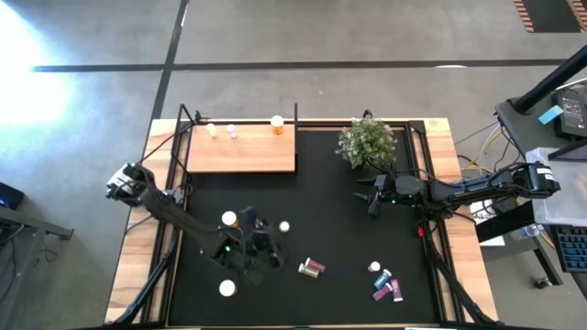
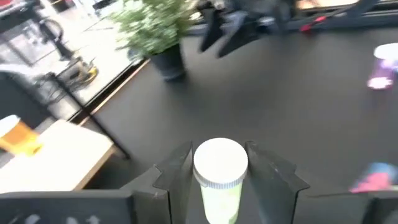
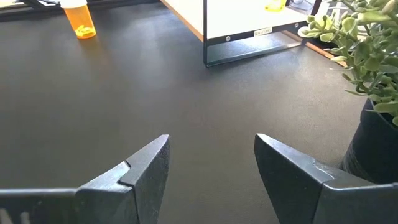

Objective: Pick and place medicine bottles onto shelf by color
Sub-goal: Put the bottom yellow medicine bottle on the shelf aligned with the other yellow medicine bottle

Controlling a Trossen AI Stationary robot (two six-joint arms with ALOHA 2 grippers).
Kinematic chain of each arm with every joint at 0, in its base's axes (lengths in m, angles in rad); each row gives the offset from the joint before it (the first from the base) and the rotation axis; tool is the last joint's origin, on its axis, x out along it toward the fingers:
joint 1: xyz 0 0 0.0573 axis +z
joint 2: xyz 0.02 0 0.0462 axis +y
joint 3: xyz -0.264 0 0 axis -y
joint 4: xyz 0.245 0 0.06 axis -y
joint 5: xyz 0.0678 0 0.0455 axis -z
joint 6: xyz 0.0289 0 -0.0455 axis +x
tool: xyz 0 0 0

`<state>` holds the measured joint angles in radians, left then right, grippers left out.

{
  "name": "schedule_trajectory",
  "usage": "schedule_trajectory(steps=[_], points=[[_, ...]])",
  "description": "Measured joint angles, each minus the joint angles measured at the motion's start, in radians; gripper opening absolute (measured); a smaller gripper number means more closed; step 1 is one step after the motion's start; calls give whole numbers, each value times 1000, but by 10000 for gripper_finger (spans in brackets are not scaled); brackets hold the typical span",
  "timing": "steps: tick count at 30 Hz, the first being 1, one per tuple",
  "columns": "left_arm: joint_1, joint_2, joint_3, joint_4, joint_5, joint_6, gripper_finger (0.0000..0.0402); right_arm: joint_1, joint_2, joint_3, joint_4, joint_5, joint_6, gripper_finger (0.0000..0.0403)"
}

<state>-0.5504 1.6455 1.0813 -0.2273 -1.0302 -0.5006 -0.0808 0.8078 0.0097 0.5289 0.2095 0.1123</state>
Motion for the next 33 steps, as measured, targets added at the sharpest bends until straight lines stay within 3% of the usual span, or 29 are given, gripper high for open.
schedule_trajectory(steps=[16,24,33], points=[[303,-388,-484,8,-4,-202,128,0,0,0,0,0,0,224],[500,-502,-594,9,-25,-203,128,0,0,0,0,0,0,224],[721,-519,-649,10,-27,-203,128,0,0,0,1,0,0,224]])
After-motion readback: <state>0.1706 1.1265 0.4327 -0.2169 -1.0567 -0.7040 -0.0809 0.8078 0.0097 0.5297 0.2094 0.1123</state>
